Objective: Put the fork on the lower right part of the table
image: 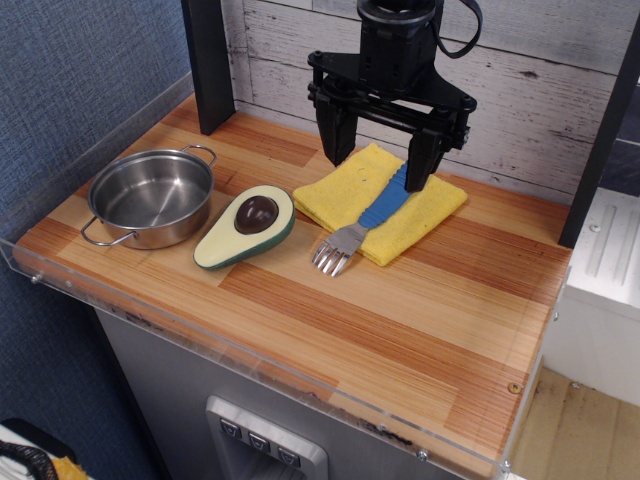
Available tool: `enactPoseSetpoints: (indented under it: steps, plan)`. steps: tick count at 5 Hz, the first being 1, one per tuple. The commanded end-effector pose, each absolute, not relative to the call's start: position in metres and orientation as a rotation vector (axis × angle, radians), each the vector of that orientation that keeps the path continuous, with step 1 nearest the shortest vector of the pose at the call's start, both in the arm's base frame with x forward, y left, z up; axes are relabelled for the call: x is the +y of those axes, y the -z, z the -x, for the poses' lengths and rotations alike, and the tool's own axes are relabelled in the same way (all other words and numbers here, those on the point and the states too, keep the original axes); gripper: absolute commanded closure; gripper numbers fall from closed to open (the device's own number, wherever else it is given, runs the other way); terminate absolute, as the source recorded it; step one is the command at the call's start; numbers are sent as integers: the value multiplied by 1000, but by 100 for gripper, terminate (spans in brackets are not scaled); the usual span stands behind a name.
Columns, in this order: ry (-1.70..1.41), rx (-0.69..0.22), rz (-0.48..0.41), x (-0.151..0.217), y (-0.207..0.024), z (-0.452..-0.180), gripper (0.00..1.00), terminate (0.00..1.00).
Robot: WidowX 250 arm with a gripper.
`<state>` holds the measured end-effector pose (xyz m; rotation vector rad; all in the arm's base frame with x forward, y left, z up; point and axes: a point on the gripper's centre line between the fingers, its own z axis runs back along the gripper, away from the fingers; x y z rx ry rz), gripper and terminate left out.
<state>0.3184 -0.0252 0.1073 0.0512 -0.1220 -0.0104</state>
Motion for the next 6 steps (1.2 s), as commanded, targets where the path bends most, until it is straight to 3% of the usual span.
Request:
enactPoseSetpoints:
  steps: [1, 4, 6]
  plan:
    - [10, -122, -51, -25, -107, -318, 0, 0]
    - [49, -149, -47, 9, -98, -373, 0, 0]
    - [64, -97, -45, 9, -69, -393, 0, 0]
